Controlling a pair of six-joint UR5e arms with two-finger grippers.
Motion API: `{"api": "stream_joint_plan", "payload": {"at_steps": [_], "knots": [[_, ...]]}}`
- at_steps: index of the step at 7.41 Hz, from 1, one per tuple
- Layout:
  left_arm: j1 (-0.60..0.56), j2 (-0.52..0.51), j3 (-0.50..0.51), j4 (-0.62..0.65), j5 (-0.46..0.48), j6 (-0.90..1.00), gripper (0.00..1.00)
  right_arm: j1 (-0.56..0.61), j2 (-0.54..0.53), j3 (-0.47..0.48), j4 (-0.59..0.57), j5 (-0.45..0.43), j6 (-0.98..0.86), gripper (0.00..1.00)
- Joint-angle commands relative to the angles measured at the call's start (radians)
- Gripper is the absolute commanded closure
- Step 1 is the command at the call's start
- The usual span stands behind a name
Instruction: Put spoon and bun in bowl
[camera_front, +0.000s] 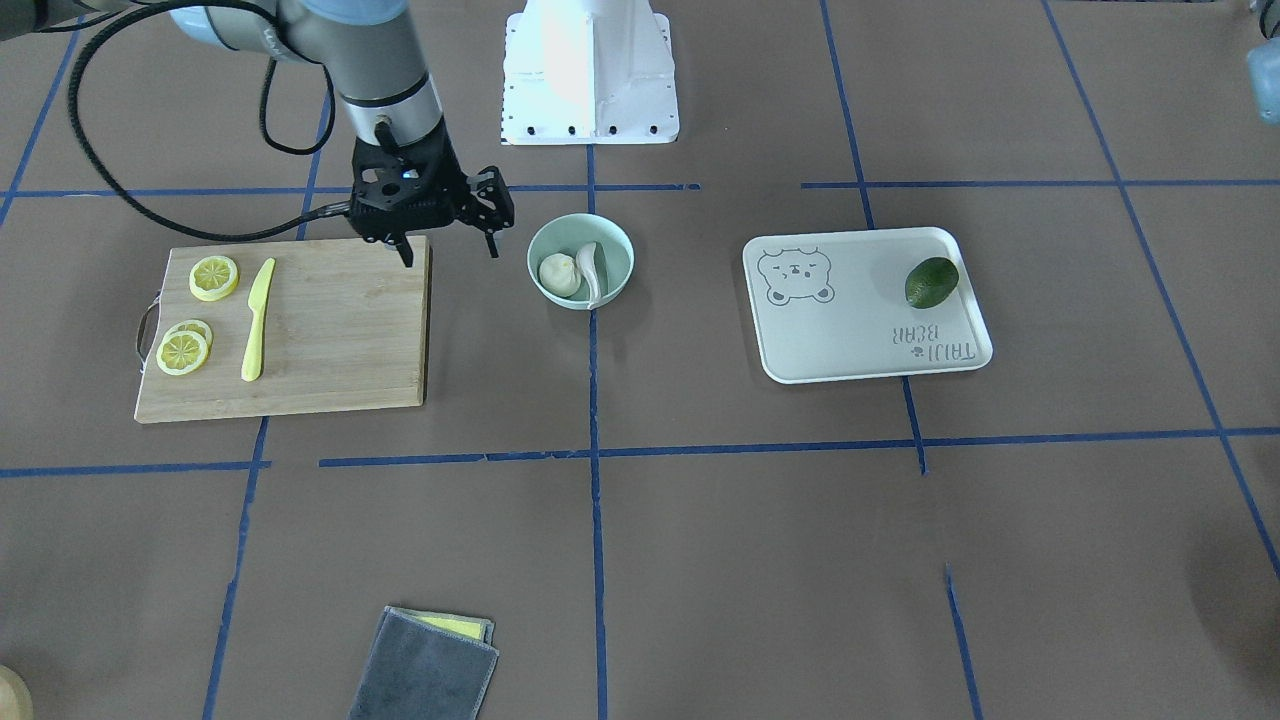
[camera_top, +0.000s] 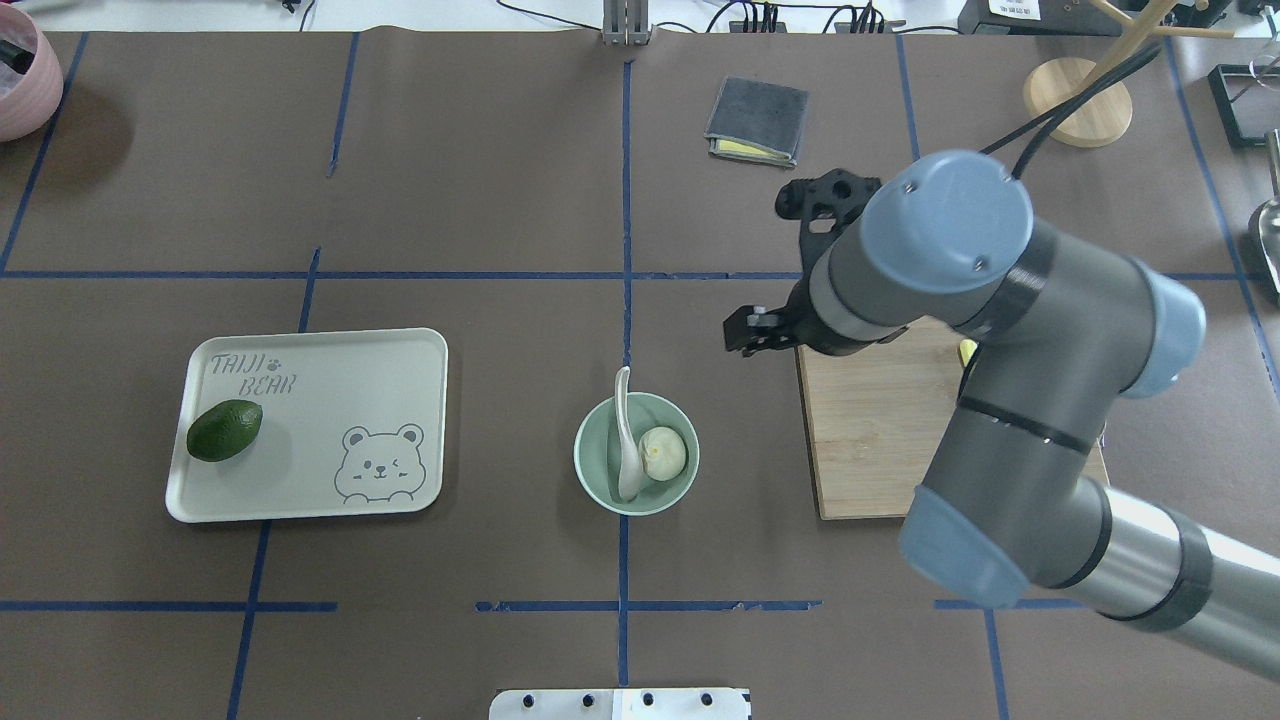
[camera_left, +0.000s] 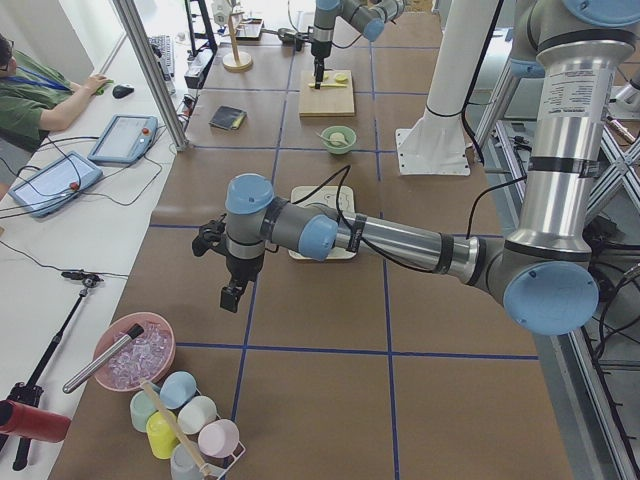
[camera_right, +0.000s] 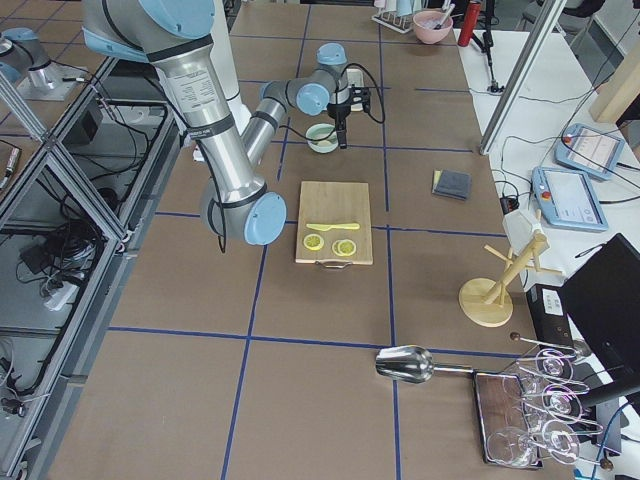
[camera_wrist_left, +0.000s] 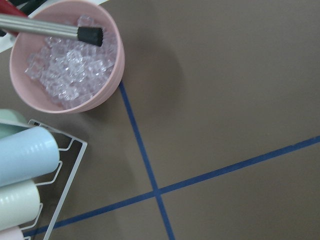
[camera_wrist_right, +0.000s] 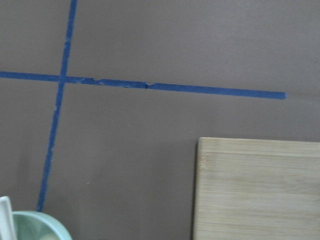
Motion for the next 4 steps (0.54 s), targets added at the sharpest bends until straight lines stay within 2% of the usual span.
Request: {"api": "stream_joint_plan", "payload": {"at_steps": [1, 2, 4], "knots": [[-0.025, -0.023, 0.04, 0.108, -0.073, 0.014, 0.0, 0.198, -0.102, -0.012, -0.006, 0.14, -0.24, 0.0], [-0.031, -0.02, 0.054, 0.109, -0.113, 0.014, 0.0, 0.287, -0.156, -0.02, -0.008, 0.189, -0.35, 0.0], [-0.039, -0.01, 0.053, 0.112, -0.115, 0.014, 0.0, 0.494, -0.248, -0.095, -0.008, 0.342, -0.593, 0.0]]}}
